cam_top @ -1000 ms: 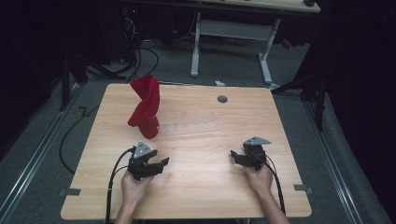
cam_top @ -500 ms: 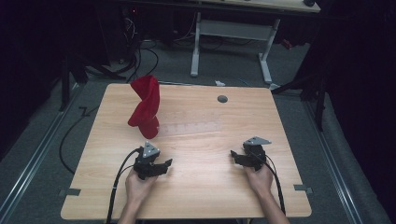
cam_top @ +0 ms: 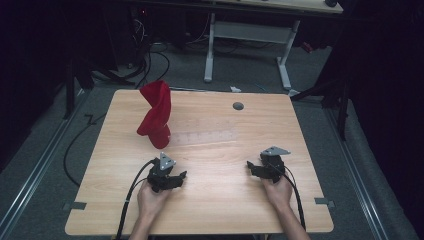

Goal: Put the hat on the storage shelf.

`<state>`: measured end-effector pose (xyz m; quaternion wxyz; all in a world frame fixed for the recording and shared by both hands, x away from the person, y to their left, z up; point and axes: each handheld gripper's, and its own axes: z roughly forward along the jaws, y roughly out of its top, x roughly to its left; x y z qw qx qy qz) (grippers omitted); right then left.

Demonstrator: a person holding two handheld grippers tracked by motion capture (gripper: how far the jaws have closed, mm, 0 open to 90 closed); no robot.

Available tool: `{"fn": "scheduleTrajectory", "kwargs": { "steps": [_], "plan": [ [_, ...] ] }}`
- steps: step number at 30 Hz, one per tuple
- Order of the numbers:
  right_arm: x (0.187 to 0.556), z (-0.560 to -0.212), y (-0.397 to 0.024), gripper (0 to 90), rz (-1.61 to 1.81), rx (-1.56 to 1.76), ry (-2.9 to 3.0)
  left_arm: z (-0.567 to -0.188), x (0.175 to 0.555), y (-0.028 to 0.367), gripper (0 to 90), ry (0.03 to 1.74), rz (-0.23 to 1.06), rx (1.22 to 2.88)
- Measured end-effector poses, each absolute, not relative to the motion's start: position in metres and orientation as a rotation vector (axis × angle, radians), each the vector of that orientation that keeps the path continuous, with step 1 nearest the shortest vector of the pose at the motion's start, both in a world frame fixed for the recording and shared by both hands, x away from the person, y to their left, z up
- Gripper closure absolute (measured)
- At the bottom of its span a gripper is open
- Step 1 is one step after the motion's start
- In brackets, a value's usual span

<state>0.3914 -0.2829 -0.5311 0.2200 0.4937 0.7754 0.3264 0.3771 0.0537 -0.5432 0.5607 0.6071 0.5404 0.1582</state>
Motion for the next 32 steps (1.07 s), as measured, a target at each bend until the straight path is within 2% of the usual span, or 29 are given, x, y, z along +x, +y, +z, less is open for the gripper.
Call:
{"fn": "scheduleTrajectory", "kwargs": {
  "steps": [12,20,32],
  "plan": [
    [0.3913,-0.5311,-0.2829,34.5,0.903,1.367,2.144,-0.5456,0.3778,0.0490,34.9,1.270,0.388,1.449],
    [0.3913,-0.5311,-0.2828,34.5,0.903,1.367,2.144,-0.5459,0.3773,0.0484,28.7,1.265,0.369,1.462],
    [0.3913,-0.5311,-0.2828,34.5,0.903,1.368,2.144,-0.5460,0.3774,0.0479,27.9,1.273,0.375,1.456]
  ]
}}
